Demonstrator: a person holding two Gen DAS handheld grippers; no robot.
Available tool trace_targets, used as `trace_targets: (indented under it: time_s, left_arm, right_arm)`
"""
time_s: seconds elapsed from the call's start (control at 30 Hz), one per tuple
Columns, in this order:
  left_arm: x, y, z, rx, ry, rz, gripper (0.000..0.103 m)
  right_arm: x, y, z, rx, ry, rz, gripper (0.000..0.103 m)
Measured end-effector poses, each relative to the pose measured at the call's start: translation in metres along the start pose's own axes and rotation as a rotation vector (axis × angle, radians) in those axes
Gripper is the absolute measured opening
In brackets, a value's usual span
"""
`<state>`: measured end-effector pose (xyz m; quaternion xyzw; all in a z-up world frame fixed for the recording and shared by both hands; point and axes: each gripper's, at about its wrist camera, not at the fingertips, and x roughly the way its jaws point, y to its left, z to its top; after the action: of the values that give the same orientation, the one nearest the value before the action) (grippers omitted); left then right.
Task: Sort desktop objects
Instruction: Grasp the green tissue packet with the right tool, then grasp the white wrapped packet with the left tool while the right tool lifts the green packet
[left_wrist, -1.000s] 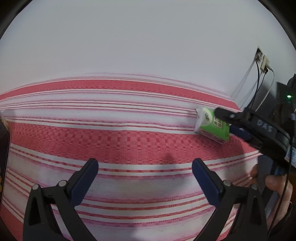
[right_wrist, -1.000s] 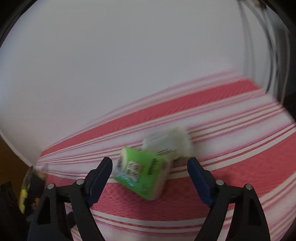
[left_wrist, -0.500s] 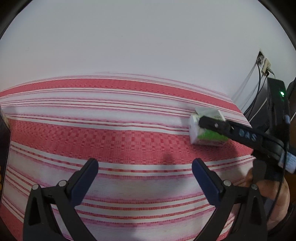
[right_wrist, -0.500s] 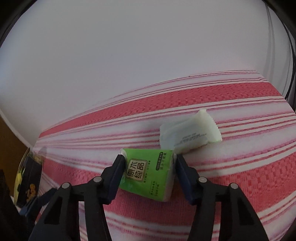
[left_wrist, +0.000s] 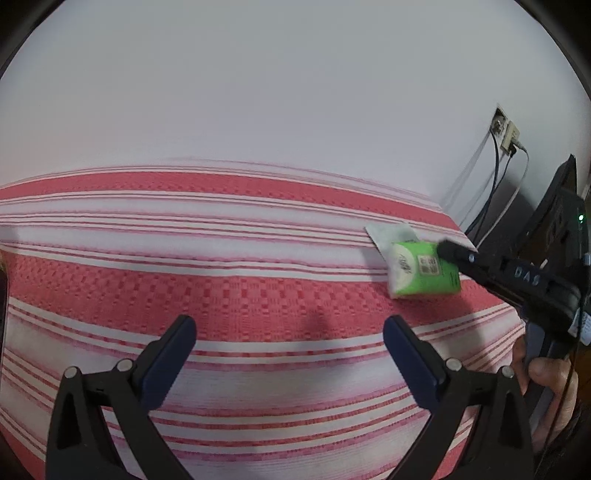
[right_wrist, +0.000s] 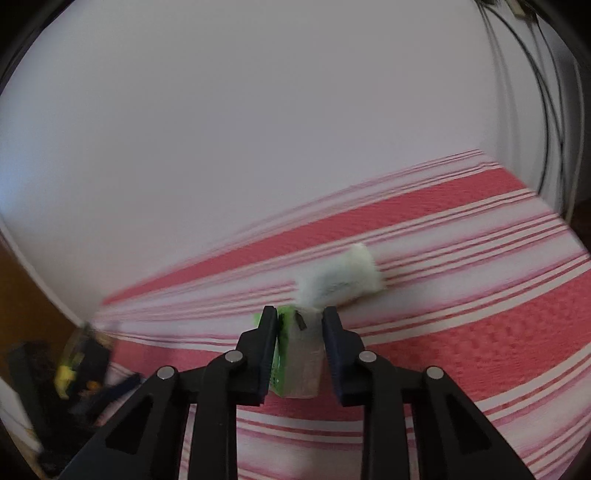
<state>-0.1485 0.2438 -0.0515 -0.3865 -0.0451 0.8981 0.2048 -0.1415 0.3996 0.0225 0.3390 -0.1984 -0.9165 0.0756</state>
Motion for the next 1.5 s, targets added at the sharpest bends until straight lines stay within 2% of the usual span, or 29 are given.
trace_targets:
  time_s: [0.07, 0.13, 0.17, 0.23, 0.27, 0.3, 0.33, 0.37, 0.5, 0.57, 0.67, 0.8, 0.93, 1.0, 1.03, 1.07, 1.1, 1.17, 1.27, 1.37, 1.47, 1.5]
  left_arm:
    - [-0.002, 0.002, 0.0, -0.011, -0.004, 0.0, 0.102]
    - [0.001, 0.005, 0.0, -0.02, -0.005, -0.001, 0.102]
    - [0.004, 0.006, 0.0, -0.021, -0.006, -0.002, 0.102]
    - [0.005, 0.004, 0.0, -0.018, -0.009, -0.001, 0.102]
    - [0.004, 0.003, 0.0, -0.011, -0.012, 0.001, 0.102]
    - [0.003, 0.003, -0.002, -0.003, -0.016, 0.005, 0.102]
    - [0.001, 0.002, -0.002, 0.008, -0.02, 0.01, 0.102]
    - [0.0, 0.0, -0.001, 0.017, -0.026, 0.014, 0.102]
    - [-0.003, 0.0, -0.001, 0.024, -0.035, 0.018, 0.102]
    - [-0.002, 0.003, 0.0, 0.014, -0.031, 0.016, 0.102]
    - [0.0, 0.006, 0.0, -0.001, -0.019, 0.014, 0.102]
    - [0.001, 0.003, 0.001, 0.01, -0.02, 0.014, 0.102]
    - [0.004, -0.002, 0.001, 0.042, -0.018, 0.022, 0.102]
    - [0.006, -0.003, 0.002, 0.043, -0.015, 0.02, 0.102]
    - [0.005, -0.002, 0.002, 0.039, -0.016, 0.016, 0.102]
    - [0.005, 0.001, 0.001, 0.037, -0.016, 0.01, 0.102]
    - [0.005, 0.001, 0.002, 0.032, -0.014, 0.002, 0.102]
    - [0.004, 0.003, 0.0, 0.024, -0.017, -0.012, 0.102]
    - [-0.001, -0.006, 0.005, 0.028, -0.059, -0.027, 0.102]
    - [0.0, -0.028, 0.025, 0.042, -0.079, -0.06, 0.102]
    - [0.022, -0.058, 0.047, 0.091, -0.054, -0.085, 0.102]
    - [0.034, -0.069, 0.054, 0.098, -0.037, -0.077, 0.102]
  right_arm:
    - [-0.002, -0.01, 0.003, 0.039, 0.033, 0.013, 0.03]
    - [0.001, -0.026, 0.006, 0.111, 0.058, 0.072, 0.03]
    - [-0.004, -0.03, 0.007, 0.107, 0.059, 0.082, 0.031]
    - [-0.008, -0.026, 0.009, 0.054, 0.039, 0.046, 0.034]
    - [-0.011, -0.02, 0.01, -0.005, 0.019, 0.025, 0.049]
    - [-0.009, -0.013, 0.009, -0.04, 0.014, 0.019, 0.069]
    - [-0.009, -0.009, 0.008, -0.073, 0.011, 0.015, 0.077]
    - [-0.013, -0.004, 0.008, -0.122, -0.003, 0.009, 0.083]
    - [-0.009, 0.023, 0.002, -0.303, -0.021, -0.007, 0.087]
    - [-0.002, 0.031, 0.0, -0.367, -0.01, -0.022, 0.087]
    - [0.018, 0.035, 0.001, -0.44, 0.062, -0.032, 0.087]
    - [0.043, 0.034, 0.005, -0.477, 0.167, 0.023, 0.087]
    - [0.06, 0.034, 0.002, -0.53, 0.212, -0.034, 0.086]
    - [0.058, 0.03, 0.003, -0.513, 0.218, -0.041, 0.056]
    - [0.056, 0.027, 0.005, -0.487, 0.227, -0.015, 0.052]
    - [0.054, 0.02, 0.008, -0.424, 0.241, 0.034, 0.052]
    - [0.052, 0.018, 0.01, -0.399, 0.239, 0.043, 0.052]
    - [0.044, 0.013, 0.013, -0.383, 0.215, 0.029, 0.052]
    - [0.025, 0.007, 0.022, -0.304, 0.135, 0.068, 0.052]
    - [-0.007, -0.01, 0.037, -0.198, -0.044, 0.084, 0.052]
    - [-0.029, -0.033, 0.046, -0.067, -0.205, 0.037, 0.052]
    - [-0.035, -0.042, 0.047, -0.027, -0.252, -0.005, 0.052]
